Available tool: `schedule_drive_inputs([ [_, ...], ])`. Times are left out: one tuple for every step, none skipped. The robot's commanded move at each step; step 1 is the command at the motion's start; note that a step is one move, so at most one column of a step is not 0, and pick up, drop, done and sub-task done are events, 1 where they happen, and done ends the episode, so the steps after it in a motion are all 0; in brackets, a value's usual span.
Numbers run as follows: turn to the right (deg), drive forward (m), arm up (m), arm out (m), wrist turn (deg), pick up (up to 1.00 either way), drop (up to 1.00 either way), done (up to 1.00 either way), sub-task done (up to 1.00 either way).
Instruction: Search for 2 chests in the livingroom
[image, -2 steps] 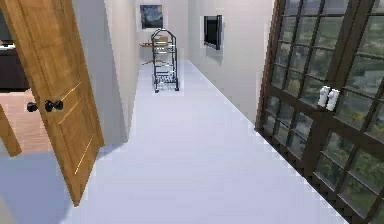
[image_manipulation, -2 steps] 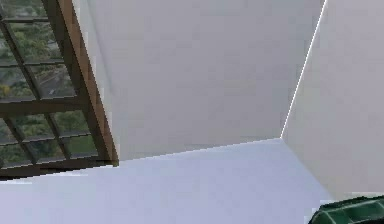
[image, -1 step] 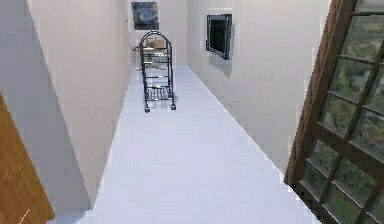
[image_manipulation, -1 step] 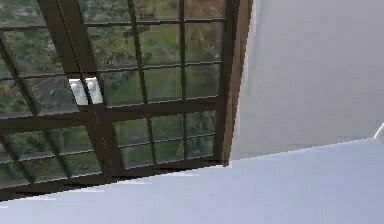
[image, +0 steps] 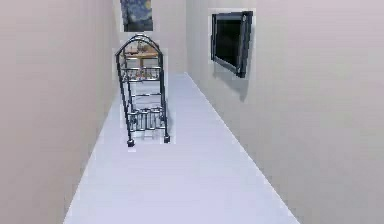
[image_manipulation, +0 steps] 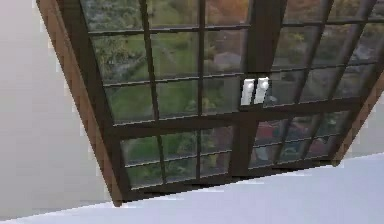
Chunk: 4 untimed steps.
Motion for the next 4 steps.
schedule_drive_inputs([
  [0.0, 1.00, 0.00, 0.00, 0.0, 0.00, 0.00, 0.00, 0.00],
  [-3.0, 0.00, 0.00, 0.00, 0.0, 0.00, 0.00, 0.00, 0.00],
  [0.0, 0.95, 0.00, 0.00, 0.0, 0.00, 0.00, 0.00, 0.00],
  [-6.0, 0.00, 0.00, 0.00, 0.0, 0.00, 0.00, 0.00, 0.00],
])
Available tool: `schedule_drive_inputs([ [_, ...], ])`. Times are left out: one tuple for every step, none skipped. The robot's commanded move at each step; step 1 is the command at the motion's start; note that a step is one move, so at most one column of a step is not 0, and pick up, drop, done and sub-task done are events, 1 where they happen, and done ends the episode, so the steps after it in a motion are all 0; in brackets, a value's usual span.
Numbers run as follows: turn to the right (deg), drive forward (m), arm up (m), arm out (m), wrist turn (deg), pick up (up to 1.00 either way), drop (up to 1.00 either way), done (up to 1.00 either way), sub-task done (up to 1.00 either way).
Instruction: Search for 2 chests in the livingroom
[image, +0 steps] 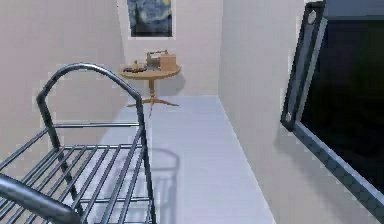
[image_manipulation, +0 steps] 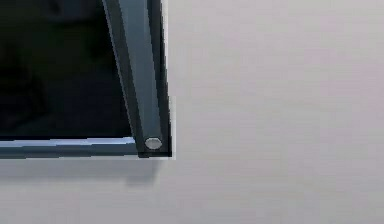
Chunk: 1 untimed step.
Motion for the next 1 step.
schedule_drive_inputs([
  [0.0, 1.00, 0.00, 0.00, 0.0, 0.00, 0.00, 0.00, 0.00],
])
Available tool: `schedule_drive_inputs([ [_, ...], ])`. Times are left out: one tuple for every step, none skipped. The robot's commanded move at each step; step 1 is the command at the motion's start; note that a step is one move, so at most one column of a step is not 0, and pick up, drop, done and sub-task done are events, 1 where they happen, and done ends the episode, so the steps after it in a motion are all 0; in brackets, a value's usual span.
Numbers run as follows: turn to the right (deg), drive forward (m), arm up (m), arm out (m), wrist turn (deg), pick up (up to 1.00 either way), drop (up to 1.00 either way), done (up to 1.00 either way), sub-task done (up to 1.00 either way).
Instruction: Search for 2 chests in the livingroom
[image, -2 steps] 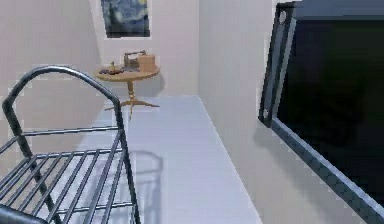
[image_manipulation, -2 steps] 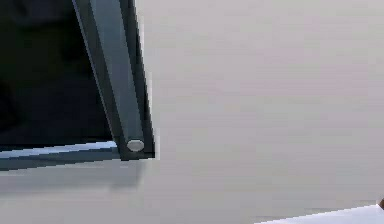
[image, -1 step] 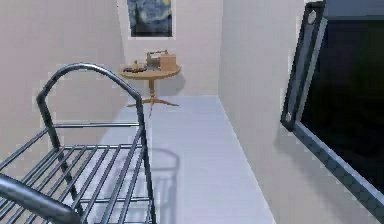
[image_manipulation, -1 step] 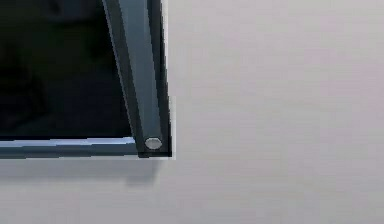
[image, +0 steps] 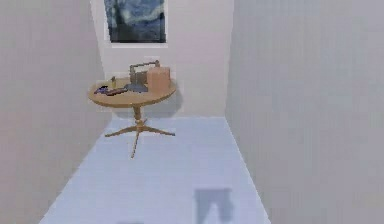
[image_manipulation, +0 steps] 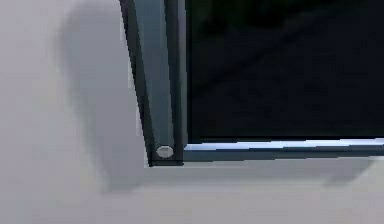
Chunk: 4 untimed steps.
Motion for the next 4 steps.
schedule_drive_inputs([
  [-27.0, 0.00, 0.00, 0.00, 0.0, 0.00, 0.00, 0.00, 0.00],
  [0.0, 0.05, 0.00, 0.00, 0.0, 0.00, 0.00, 0.00, 0.00],
  [-3.0, 0.00, 0.00, 0.00, 0.0, 0.00, 0.00, 0.00, 0.00],
  [0.0, 1.00, 0.00, 0.00, 0.0, 0.00, 0.00, 0.00, 0.00],
])
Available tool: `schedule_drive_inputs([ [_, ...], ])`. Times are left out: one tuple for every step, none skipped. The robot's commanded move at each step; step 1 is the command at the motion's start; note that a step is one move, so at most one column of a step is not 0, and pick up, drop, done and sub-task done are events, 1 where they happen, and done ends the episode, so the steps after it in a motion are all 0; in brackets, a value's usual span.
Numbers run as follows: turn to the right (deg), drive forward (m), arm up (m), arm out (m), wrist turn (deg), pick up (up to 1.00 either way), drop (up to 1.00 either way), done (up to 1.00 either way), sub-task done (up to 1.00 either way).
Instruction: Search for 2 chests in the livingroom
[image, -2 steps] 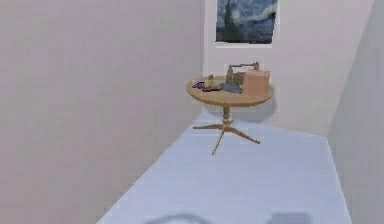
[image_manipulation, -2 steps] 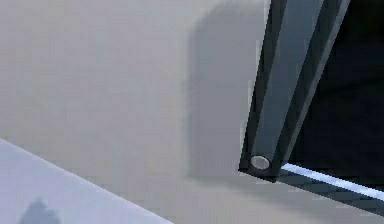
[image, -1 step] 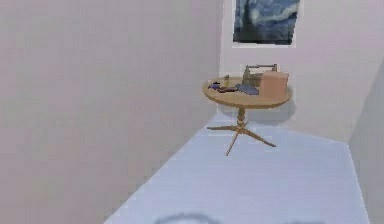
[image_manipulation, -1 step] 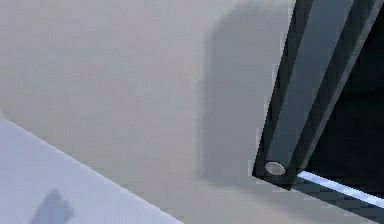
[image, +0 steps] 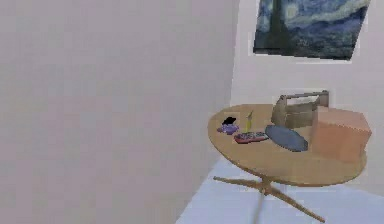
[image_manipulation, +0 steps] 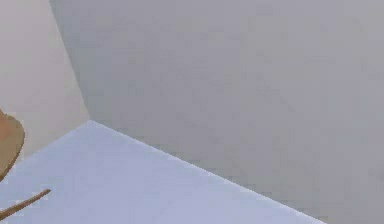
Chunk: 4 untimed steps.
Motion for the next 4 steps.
schedule_drive_inputs([
  [0.0, 0.60, 0.00, 0.00, 0.0, 0.00, 0.00, 0.00, 0.00],
  [27.0, 0.00, 0.00, 0.00, 0.0, 0.00, 0.00, 0.00, 0.00],
  [0.0, 0.05, 0.00, 0.00, 0.0, 0.00, 0.00, 0.00, 0.00],
  [18.0, 0.00, 0.00, 0.00, 0.0, 0.00, 0.00, 0.00, 0.00],
])
